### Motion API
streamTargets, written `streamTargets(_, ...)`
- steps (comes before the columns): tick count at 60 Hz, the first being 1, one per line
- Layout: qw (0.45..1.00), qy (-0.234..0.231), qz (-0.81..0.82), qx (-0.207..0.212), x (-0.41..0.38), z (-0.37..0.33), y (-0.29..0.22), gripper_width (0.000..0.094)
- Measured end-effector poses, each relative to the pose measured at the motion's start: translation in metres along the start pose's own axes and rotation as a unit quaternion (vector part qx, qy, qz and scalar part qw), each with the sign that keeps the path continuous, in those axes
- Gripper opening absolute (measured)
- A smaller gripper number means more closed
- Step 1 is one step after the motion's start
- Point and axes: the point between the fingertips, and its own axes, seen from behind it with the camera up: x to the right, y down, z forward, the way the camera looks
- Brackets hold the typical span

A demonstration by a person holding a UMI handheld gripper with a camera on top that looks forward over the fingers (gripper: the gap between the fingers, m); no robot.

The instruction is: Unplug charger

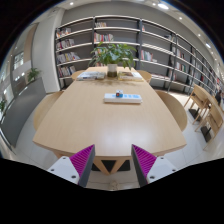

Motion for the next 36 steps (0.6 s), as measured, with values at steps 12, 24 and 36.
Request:
streamTargets(12,1.000,0.013,0.012,-0.024,0.027,0.098,-0.040,0.0706)
streamTargets(24,0.999,0.019,0.029,-0.001,0.036,0.194,-0.125,0.0703)
streamTargets(36,0.999,0.027,0.036,0.017,0.042,0.254,-0.178,0.0584)
